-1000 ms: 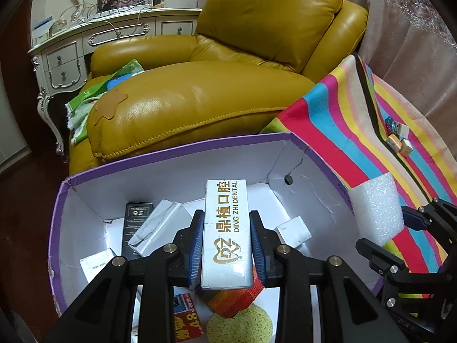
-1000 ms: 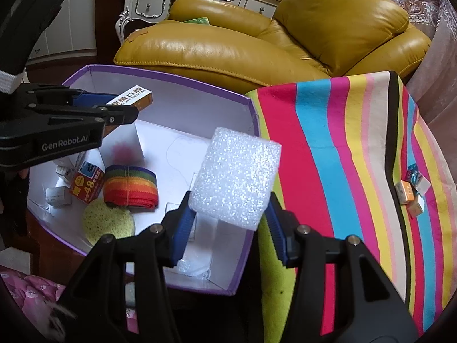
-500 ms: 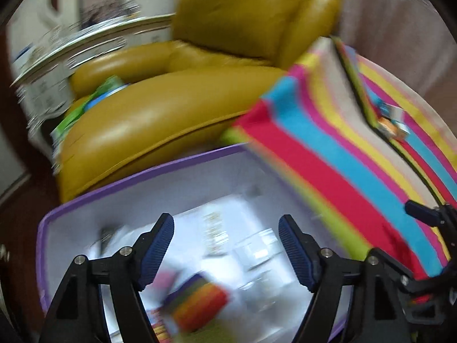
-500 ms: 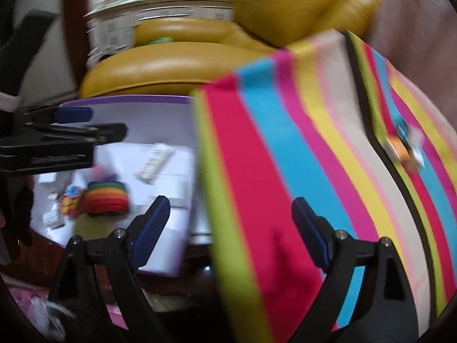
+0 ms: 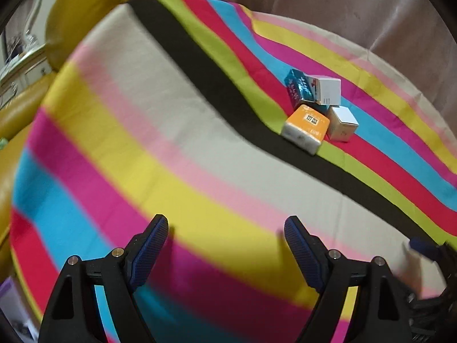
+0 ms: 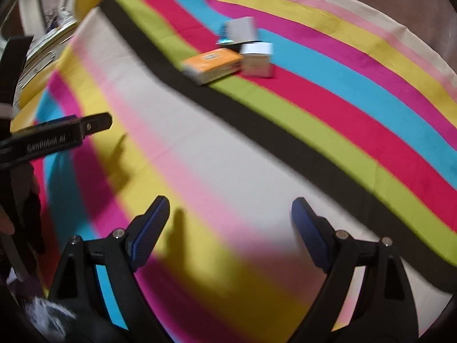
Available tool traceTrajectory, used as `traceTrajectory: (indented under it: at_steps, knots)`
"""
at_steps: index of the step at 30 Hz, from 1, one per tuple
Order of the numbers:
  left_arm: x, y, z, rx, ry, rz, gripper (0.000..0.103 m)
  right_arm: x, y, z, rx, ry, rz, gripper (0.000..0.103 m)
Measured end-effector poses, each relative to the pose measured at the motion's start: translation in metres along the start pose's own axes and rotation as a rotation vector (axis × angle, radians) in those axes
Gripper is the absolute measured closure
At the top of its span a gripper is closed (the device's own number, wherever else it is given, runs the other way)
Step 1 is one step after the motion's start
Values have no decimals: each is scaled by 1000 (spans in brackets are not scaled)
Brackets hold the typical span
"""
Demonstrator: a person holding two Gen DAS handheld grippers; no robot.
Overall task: Organize objects
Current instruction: 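Move both tools back over the remaining boxes on the cloth, then grasp the small white box with the right tool while the left grasps the orange tissue pack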
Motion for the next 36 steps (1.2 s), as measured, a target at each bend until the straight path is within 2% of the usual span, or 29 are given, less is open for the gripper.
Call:
traceTrajectory:
  at_steps: [7, 13, 15, 18, 19, 20, 21, 23, 28, 32, 36]
  knots:
    - [12, 2, 20, -7, -3, 45, 15, 42, -48, 63, -18, 19, 27, 14]
    - [16, 3, 23, -16, 16, 52, 7, 39, -104, 102, 43, -56, 135, 14]
    - [16, 3, 23, -14, 28, 42, 6, 39, -120, 114, 64, -26, 122, 14]
    - [17, 3, 25, -14, 35, 38, 5, 40, -132, 138, 49, -3, 118, 14]
    - [18, 3, 25, -14, 35, 38, 4, 41, -132, 143, 39, 15, 110, 16]
    - [18, 4, 25, -15, 35, 39, 4, 42, -130, 147, 26, 28, 100, 29]
    - [18, 3, 26, -15, 35, 39, 4, 43, -130, 142, 43, 36, 90, 60]
    - [19, 3, 27, -17, 32, 43, 4, 41, -123, 126, 48, -24, 115, 59]
    - [20, 4, 29, -26, 13, 66, 4, 55, -76, 75, 31, -30, 85, 59]
    - [20, 6, 30, -32, -3, 83, 3, 74, -43, 44, 42, 14, 59, 59]
    - [21, 7, 30, -42, -8, 94, 0, 82, -38, 37, 60, 53, 35, 59]
Point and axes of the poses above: each gripper's, at about its wrist camera, not at the fingertips, and z roughly the way its jaws point, x to its right, y to its underside, the point moved 10 cm from there along z, roughly the way its jaws point, and after that the axes turned 11 degrees about x, right-handed, at the moved point
